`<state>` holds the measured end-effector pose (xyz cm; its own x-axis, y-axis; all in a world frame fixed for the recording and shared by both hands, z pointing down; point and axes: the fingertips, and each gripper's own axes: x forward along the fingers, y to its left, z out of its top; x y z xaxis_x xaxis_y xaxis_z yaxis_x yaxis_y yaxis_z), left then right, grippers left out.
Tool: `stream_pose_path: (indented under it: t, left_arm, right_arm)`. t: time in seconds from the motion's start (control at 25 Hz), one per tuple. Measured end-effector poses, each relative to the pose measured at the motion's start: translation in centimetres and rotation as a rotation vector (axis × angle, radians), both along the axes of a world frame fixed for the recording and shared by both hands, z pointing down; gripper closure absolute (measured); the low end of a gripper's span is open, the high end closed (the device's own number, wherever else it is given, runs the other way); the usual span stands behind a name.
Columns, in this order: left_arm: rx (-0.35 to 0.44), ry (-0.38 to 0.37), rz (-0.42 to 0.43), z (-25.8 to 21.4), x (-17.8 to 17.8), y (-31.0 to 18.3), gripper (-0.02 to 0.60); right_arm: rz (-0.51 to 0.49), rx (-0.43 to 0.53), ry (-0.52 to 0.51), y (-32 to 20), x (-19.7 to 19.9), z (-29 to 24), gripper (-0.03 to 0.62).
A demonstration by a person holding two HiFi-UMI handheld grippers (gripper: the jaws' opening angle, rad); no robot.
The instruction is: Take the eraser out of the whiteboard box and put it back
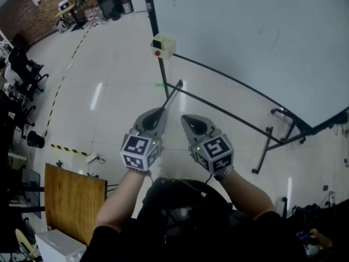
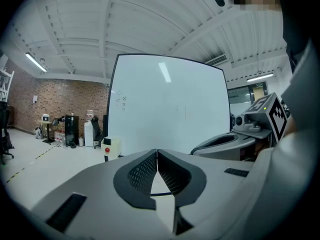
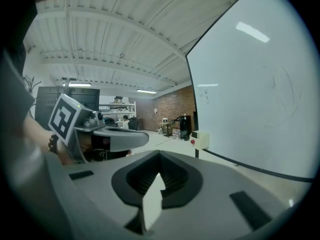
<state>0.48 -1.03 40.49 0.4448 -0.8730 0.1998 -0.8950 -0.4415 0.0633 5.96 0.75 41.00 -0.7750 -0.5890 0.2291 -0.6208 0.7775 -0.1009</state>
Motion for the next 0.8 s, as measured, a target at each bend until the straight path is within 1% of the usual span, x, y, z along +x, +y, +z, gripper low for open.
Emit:
stream_pose_path:
  t: [0.36,0.52,0.8]
  left_arm:
    - [0.014,0.026,-0.009,0.3,-0.9,-5.3,0.578]
    - [0.018,0.041,-0.014,0.7,-2.2,-8.5,0.578]
    - [0.003,0.074,-0.017,1.7,-5.0,-15.1,0.578]
  right_arm:
    - [0.0,0.014,0.036,-4.5,-0.7,0.6,0.58]
    - [0.011,0.013,0.046,-7.4,-1.6,0.8,0.58]
    - [0.026,-0.025,0.079,-13.2,-4.3,1.8,0.58]
